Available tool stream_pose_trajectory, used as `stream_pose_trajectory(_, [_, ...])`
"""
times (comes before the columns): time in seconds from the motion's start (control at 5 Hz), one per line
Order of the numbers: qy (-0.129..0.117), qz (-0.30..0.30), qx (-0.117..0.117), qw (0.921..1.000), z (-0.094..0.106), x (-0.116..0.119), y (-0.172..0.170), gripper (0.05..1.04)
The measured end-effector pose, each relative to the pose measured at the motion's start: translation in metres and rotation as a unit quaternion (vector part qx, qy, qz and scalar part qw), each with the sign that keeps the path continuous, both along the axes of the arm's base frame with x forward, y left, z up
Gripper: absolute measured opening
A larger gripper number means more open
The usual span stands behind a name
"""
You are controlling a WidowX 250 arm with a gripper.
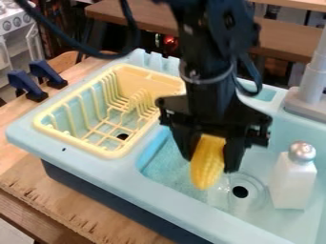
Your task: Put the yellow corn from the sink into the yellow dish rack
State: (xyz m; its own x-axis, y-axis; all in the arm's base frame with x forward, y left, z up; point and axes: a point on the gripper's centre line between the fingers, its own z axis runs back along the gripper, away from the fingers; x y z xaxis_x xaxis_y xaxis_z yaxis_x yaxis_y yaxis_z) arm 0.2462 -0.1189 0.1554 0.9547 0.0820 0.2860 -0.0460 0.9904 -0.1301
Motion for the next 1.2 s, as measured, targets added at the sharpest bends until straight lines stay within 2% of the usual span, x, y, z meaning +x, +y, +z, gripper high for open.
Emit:
stream_pose_trajectory(0.2, [-0.044, 0.012, -0.021, 0.9987, 0.050, -0.019, 0.011, 0.708])
stream_pose_trajectory(0.4, [-0.036, 0.025, 0.009, 0.9990, 0.070, -0.027, 0.054, 0.708])
stream_pose_trajectory(0.6, [0.000, 0.032, 0.023, 0.9992, 0.068, -0.033, 0.089, 0.708])
stream_pose_trajectory(0.8, [-0.008, 0.056, 0.047, 0.9973, 0.068, -0.028, 0.115, 0.708])
stream_pose_trajectory(1.0, [-0.018, 0.083, 0.049, 0.9952, 0.056, -0.020, 0.131, 0.708])
stream_pose_trajectory(1.2, [-0.046, 0.143, 0.049, 0.9874, 0.030, -0.021, 0.142, 0.708])
